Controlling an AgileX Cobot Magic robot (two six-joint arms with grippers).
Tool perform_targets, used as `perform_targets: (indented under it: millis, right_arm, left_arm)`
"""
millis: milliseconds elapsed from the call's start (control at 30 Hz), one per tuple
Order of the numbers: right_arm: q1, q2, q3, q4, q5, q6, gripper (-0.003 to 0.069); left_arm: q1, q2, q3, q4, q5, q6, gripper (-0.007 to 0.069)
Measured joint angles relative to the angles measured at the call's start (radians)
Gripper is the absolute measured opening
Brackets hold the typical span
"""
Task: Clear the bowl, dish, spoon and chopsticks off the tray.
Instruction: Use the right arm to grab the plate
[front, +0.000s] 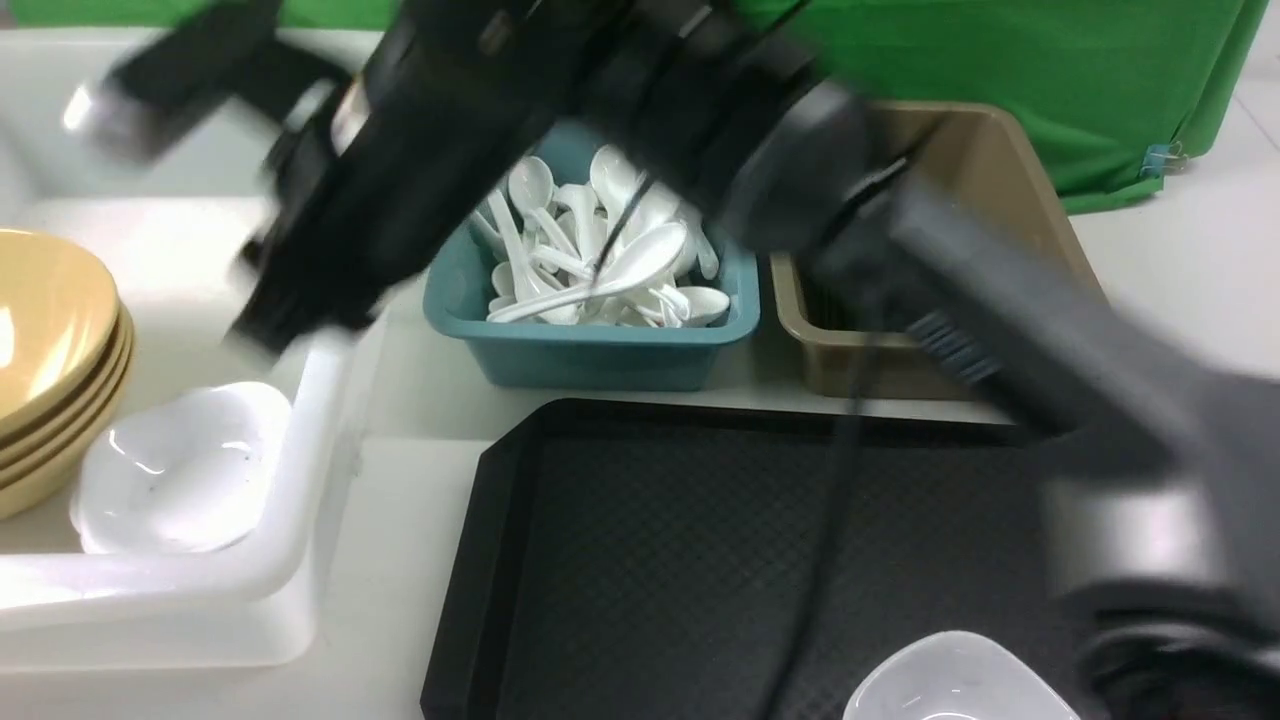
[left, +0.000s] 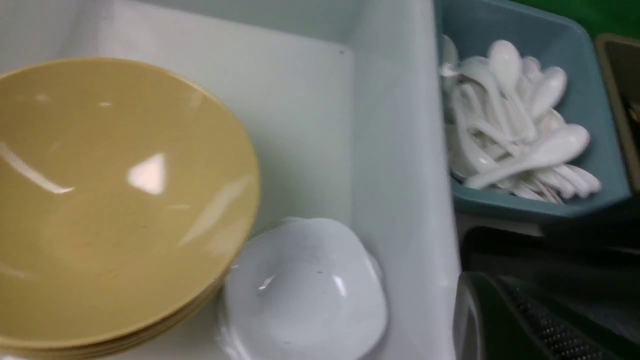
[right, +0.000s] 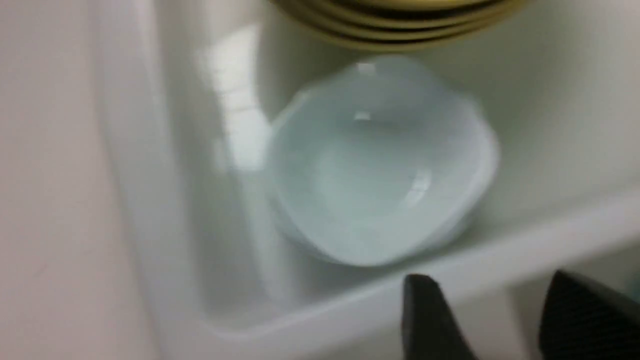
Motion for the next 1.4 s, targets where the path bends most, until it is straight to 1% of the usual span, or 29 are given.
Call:
perform_targets:
  millis: [33,67,100,133,200,233,267,300,333,367,400,433,500,533,567,633,700,767,833,1000,1067,1100,1133,1167,1267,1300,1333,1367,1400]
  right_arm:
    - [-0.038,-0.074,0.021,-0.046,0.004,0.028,0.0108]
    - [-0.060,-0.116,0.043,-0.059,0.004,0.037,0.0064]
    - [-0.087,-0.173,0.086,-0.071,0.003,0.043,0.0041]
    - [-0.115,-0.234,0.145,-0.080,0.003,0.052,0.0031]
    - [-0.159,-0.352,0.270,-0.086,0.001,0.065,0.0031]
    - [-0.193,-0.433,0.407,-0.090,0.002,0.071,0.0041]
    - [-0.210,-0.501,0.494,-0.092,0.002,0.076,0.0053]
    - [-0.222,-0.540,0.585,-0.095,0.003,0.078,0.0066]
    - [-0.233,-0.604,0.703,-0.098,0.003,0.082,0.0093]
    - [-0.236,-0.674,0.823,-0.098,0.002,0.086,0.0139]
    - [-0.236,-0.695,0.896,-0.098,-0.001,0.090,0.0156]
    - [-0.227,-0.762,1.064,-0.094,-0.025,0.119,0.0228]
    - [-0.202,-0.826,1.270,-0.093,-0.090,0.167,0.0337]
    - [-0.191,-0.842,1.334,-0.092,-0.108,0.183,0.0368]
    - [-0.164,-0.866,1.449,-0.091,-0.163,0.214,0.0416]
    - [-0.111,-0.884,1.595,-0.086,-0.266,0.266,0.0496]
    - [-0.061,-0.884,1.678,-0.081,-0.353,0.306,0.0548]
    - [-0.011,-0.871,1.730,-0.076,-0.432,0.343,0.0572]
    - [0.009,-0.846,1.746,-0.075,-0.459,0.370,0.0580]
    - [0.016,-0.763,1.751,-0.097,-0.490,0.433,0.0583]
    - [0.016,-0.717,1.751,-0.143,-0.493,0.495,0.0573]
    - [0.016,-0.714,1.751,-0.153,-0.493,0.495,0.0571]
    - [0.016,-0.685,1.751,-0.194,-0.493,0.541,0.0547]
    - [0.016,-0.673,1.751,-0.211,-0.493,0.556,0.0532]
    - [0.016,-0.643,1.751,-0.239,-0.493,0.569,0.0478]
    - [0.016,-0.638,1.751,-0.241,-0.493,0.568,0.0442]
    - [0.016,-0.634,1.751,-0.244,-0.493,0.563,0.0390]
    - [0.016,-0.633,1.751,-0.246,-0.494,0.555,0.0291]
    - [0.016,-0.634,1.750,-0.246,-0.489,0.551,0.0246]
  left_arm:
    - [-0.086,0.000,0.000,-0.021,0.010,0.033,-0.0018]
    - [-0.136,0.002,0.000,-0.027,0.017,0.046,-0.0018]
    - [-0.220,0.008,0.000,-0.028,0.034,0.069,-0.0018]
    - [-0.278,0.012,0.000,-0.026,0.046,0.084,-0.0018]
    - [-0.409,0.025,0.006,-0.016,0.066,0.106,-0.0018]
    - [-0.491,0.036,0.019,-0.005,0.071,0.112,-0.0018]
    - [-0.554,0.047,0.034,0.008,0.073,0.114,-0.0018]
    - [-0.590,0.054,0.046,0.021,0.072,0.114,-0.0018]
    - [-0.646,0.067,0.068,0.038,0.068,0.114,-0.0018]
    - [-0.717,0.089,0.105,0.058,0.053,0.113,-0.0018]
    - [-0.726,0.092,0.110,0.063,0.051,0.113,-0.0018]
    - [-0.786,0.115,0.149,0.077,0.030,0.113,-0.0018]
    - [-0.859,0.148,0.201,0.085,-0.013,0.116,-0.0018]
    - [-0.878,0.156,0.216,0.086,-0.031,0.118,-0.0018]
    - [-0.906,0.171,0.239,0.087,-0.061,0.128,-0.0018]
    - [-0.951,0.197,0.275,0.091,-0.123,0.164,-0.0018]
    - [-0.977,0.223,0.300,0.091,-0.168,0.197,-0.0018]
    - [-0.995,0.260,0.314,0.091,-0.193,0.234,-0.0018]
    - [-0.998,0.286,0.317,0.091,-0.194,0.262,-0.0018]
    - [-0.998,0.341,0.319,0.085,-0.227,0.327,-0.0018]
    - [-0.998,0.354,0.319,0.066,-0.265,0.346,-0.0018]
    - [-0.998,0.355,0.319,0.066,-0.268,0.347,-0.0018]
    - [-0.998,0.357,0.319,0.043,-0.291,0.366,-0.0018]
    - [-0.998,0.357,0.319,0.036,-0.299,0.376,-0.0018]
    - [-0.998,0.357,0.319,0.026,-0.330,0.399,-0.0018]
    - [-0.998,0.357,0.319,0.026,-0.338,0.400,-0.0018]
    - [-0.998,0.357,0.319,0.026,-0.342,0.400,-0.0018]
    - [-0.998,0.357,0.319,0.026,-0.346,0.395,-0.0018]
    - [-0.998,0.357,0.319,0.025,-0.348,0.387,-0.0018]
